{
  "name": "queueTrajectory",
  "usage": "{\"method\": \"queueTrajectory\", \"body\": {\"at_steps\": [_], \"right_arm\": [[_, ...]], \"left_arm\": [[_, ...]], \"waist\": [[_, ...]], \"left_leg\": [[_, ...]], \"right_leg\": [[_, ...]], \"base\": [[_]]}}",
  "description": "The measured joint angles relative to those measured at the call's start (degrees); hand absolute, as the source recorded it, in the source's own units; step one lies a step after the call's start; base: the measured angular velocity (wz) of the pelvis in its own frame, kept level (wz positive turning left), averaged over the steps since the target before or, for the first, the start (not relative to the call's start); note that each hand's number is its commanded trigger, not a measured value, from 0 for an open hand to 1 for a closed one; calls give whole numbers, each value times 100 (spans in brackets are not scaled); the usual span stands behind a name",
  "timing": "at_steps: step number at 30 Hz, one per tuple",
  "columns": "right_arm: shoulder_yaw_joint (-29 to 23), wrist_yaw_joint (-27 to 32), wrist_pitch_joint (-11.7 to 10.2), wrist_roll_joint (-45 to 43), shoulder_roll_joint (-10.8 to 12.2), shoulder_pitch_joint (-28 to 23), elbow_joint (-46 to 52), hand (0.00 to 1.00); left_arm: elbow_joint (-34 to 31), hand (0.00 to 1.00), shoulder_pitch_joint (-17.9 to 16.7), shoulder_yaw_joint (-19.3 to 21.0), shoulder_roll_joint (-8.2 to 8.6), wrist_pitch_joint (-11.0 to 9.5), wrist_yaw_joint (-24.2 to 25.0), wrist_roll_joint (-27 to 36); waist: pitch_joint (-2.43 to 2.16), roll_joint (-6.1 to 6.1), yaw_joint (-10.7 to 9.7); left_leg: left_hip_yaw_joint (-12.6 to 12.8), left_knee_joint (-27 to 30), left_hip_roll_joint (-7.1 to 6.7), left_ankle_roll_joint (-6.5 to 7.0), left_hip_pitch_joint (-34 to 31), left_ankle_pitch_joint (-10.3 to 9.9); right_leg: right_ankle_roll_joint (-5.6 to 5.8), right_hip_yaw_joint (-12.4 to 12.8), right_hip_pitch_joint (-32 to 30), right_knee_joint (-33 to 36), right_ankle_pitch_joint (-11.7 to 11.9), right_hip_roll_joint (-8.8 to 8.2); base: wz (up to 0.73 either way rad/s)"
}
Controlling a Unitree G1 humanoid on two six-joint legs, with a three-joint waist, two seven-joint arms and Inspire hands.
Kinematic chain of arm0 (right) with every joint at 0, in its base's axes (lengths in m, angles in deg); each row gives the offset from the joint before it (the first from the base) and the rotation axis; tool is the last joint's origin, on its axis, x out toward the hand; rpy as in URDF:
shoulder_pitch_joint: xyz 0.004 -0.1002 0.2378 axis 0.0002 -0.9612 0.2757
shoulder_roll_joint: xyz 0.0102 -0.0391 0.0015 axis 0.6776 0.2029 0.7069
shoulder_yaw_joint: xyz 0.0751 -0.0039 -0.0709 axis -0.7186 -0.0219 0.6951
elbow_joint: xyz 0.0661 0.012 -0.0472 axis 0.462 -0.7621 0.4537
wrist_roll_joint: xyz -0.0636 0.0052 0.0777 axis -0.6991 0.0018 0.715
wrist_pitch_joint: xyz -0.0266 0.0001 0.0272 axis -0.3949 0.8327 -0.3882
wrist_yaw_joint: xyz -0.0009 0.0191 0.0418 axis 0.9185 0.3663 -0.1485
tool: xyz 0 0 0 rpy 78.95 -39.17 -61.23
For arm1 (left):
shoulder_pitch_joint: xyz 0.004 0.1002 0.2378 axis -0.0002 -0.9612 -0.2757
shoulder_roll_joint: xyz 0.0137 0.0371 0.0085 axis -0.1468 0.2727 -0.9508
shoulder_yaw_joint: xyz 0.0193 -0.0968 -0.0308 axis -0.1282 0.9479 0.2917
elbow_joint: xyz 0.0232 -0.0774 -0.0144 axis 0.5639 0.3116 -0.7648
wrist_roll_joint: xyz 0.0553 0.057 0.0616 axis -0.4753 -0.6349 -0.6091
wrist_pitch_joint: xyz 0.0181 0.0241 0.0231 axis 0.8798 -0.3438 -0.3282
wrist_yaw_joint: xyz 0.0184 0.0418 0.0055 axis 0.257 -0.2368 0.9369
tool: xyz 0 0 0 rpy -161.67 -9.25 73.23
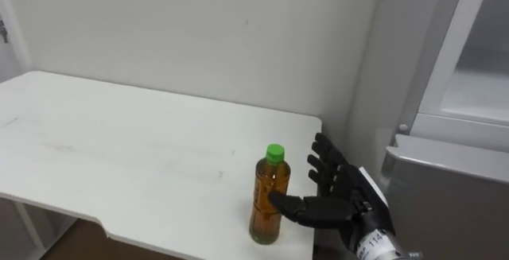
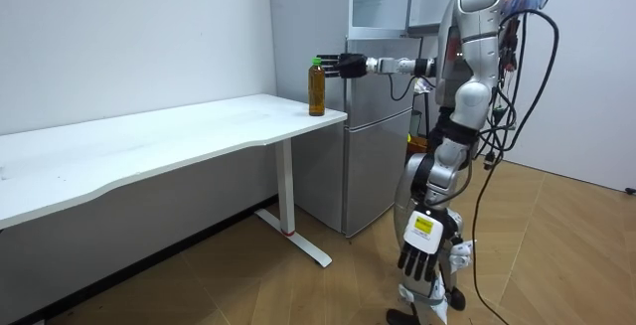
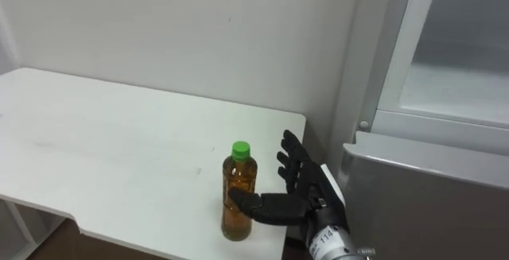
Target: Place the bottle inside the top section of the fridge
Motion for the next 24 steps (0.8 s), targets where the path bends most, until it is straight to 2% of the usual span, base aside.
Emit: {"method": "queueTrajectory", "body": {"at_steps": [10, 15, 19, 24], "right_arm": [[22, 55, 43, 16, -8, 51, -241, 0], [94, 71, 48, 21, -22, 149, -256, 0], [118, 81, 55, 25, -24, 334, -468, 0], [210, 89, 56, 45, -26, 349, -603, 0]], "left_arm": [[-10, 0, 45, 1, -21, 44, -19, 26], [-10, 0, 64, -2, -36, 47, -9, 27], [-31, 0, 53, 0, -65, 57, 54, 6], [-191, 0, -4, 1, -95, 126, 166, 7]], "waist": [[-3, -7, 29], [-6, -67, 32], [13, -134, 61], [13, -134, 163]], "left_leg": [[-78, -2, -11, 2, -43, 1], [-101, 5, -22, 10, -83, 12], [-167, 10, -50, 22, -109, 27], [-203, 47, -58, 23, -112, 27]], "right_leg": [[2, -29, 10, -2, -1, -5], [2, -117, 11, -2, -1, -15], [2, -169, 12, -2, -1, -32], [2, -214, 12, -2, -1, -37]], "base": [[2], [6], [7], [3]]}}
